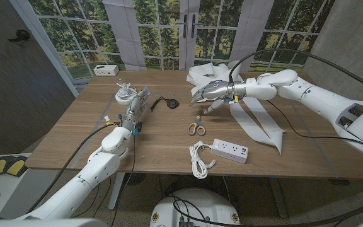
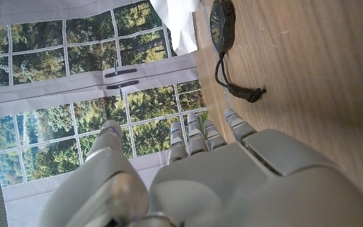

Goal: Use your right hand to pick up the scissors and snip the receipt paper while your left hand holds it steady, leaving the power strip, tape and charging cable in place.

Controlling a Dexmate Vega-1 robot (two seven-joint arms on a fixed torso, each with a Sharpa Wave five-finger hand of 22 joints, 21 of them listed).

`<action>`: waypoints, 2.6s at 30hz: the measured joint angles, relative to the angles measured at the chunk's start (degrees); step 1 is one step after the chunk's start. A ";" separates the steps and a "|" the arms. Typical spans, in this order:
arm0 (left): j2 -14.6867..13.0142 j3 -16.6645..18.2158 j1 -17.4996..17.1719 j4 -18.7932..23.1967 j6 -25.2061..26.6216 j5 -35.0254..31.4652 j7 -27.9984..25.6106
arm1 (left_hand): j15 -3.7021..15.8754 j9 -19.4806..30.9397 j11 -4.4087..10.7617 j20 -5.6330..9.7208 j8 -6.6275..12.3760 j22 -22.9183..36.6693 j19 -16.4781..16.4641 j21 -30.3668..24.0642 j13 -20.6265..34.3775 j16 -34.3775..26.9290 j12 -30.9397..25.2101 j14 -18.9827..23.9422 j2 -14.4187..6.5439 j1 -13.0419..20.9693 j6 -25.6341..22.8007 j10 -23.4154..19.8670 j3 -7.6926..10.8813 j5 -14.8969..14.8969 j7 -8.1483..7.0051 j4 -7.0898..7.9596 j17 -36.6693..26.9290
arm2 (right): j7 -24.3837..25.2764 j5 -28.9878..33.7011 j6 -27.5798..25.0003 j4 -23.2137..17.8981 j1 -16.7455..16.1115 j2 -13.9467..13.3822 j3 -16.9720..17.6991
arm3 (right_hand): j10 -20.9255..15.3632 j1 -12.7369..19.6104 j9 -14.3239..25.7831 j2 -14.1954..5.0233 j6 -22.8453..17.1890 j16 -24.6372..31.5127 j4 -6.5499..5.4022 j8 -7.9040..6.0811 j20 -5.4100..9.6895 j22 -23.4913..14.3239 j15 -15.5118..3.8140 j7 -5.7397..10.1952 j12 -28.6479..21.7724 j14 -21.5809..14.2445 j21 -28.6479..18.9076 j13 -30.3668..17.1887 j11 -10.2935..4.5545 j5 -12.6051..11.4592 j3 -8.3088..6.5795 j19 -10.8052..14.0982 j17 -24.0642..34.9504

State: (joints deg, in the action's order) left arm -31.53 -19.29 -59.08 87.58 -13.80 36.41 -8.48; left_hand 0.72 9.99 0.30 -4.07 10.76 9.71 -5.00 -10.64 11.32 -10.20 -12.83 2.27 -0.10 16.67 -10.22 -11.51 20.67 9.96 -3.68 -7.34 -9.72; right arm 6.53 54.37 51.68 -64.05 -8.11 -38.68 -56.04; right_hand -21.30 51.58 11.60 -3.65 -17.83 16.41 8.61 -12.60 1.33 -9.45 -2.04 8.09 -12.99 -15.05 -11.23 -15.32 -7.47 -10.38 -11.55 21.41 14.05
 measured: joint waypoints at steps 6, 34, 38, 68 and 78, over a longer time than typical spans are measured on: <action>0.04 -0.05 0.13 -0.04 -0.26 -0.23 0.03 | 0.00 0.00 0.00 0.00 0.00 0.00 0.00 0.00 0.00 0.00 0.00 0.00 0.00 0.00 0.00 0.00 0.00 0.00 0.00 0.00 0.00 | -0.29 0.56 0.00 -0.37 0.22 -0.28 -0.45 | 0.00 0.30 0.00 -0.30 0.00 0.34 0.00 0.00 0.17 -0.16 0.00 0.00 0.00 0.00 0.01 0.00 0.00 0.00 0.00 -0.17 0.22; -0.53 0.40 -0.39 0.89 -0.27 -0.29 -0.15 | 0.00 0.00 0.00 0.29 0.00 0.00 0.32 0.00 0.00 0.00 0.00 0.00 -0.31 -0.30 0.00 0.00 -0.24 0.00 0.00 -0.24 0.00 | -2.62 1.01 -1.49 0.20 0.32 0.45 -1.98 | -0.17 1.75 0.28 -0.96 0.01 -0.34 0.25 0.00 1.01 -0.14 -0.04 0.00 -0.37 4.56 1.07 -1.29 -0.61 0.00 -0.25 -4.18 1.27; -0.55 0.49 -0.49 0.90 -0.27 -0.17 -0.16 | 0.00 0.00 0.00 0.09 0.00 0.00 0.52 0.00 0.00 0.00 0.00 -0.01 -0.31 -0.30 0.00 0.00 -0.24 0.00 0.00 -0.24 0.00 | -3.00 0.95 -1.98 0.36 0.37 0.82 -2.40 | -0.17 2.05 0.28 -1.27 0.01 -0.79 0.24 0.00 1.03 -0.14 -0.12 0.00 -0.37 5.26 1.09 -1.32 -0.61 0.00 -0.24 -5.35 1.27; -0.74 1.18 -0.92 0.64 -0.72 1.01 0.63 | 0.00 0.00 0.00 0.09 0.00 0.00 0.52 0.00 0.00 0.00 0.00 0.00 -0.31 -0.29 0.00 0.01 -0.24 0.00 0.00 -0.24 0.00 | -8.06 -1.29 -4.66 1.61 0.56 2.74 -4.22 | 1.17 2.06 0.27 -1.28 1.99 -0.79 0.24 0.45 0.81 -0.15 -0.32 -0.71 -0.13 6.90 1.09 -2.39 -0.72 0.00 -0.24 -6.80 2.06; -0.75 1.34 -0.92 0.35 -0.87 1.26 0.89 | 0.00 0.00 0.01 0.09 0.00 0.00 0.52 0.00 0.00 0.00 0.00 -0.01 -0.31 -0.29 0.00 0.01 -0.24 0.00 0.00 -0.24 0.00 | -8.64 -1.07 -5.49 1.82 0.76 3.12 -4.88 | 0.70 2.57 0.26 -1.20 1.99 -0.79 0.24 0.45 0.82 -0.15 -0.10 -0.71 -0.51 7.11 1.08 -2.86 -0.70 0.00 -0.24 -6.79 2.33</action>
State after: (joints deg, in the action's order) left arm -32.28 -17.94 -60.00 87.94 -14.67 37.66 -7.60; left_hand 0.72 9.99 0.30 -3.98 10.76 9.71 -4.48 -10.64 11.31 -10.20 -12.83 2.26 -0.41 16.38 -10.22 -11.51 20.43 9.96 -3.68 -7.58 -9.72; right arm -2.12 53.31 46.19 -62.23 -7.36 -35.56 -60.92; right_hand -20.60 54.15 11.86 -4.84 -15.84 15.62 8.85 -12.15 2.14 -9.61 -2.15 7.38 -13.51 -7.94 -10.15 -18.18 -8.17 -10.38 -11.79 14.62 16.38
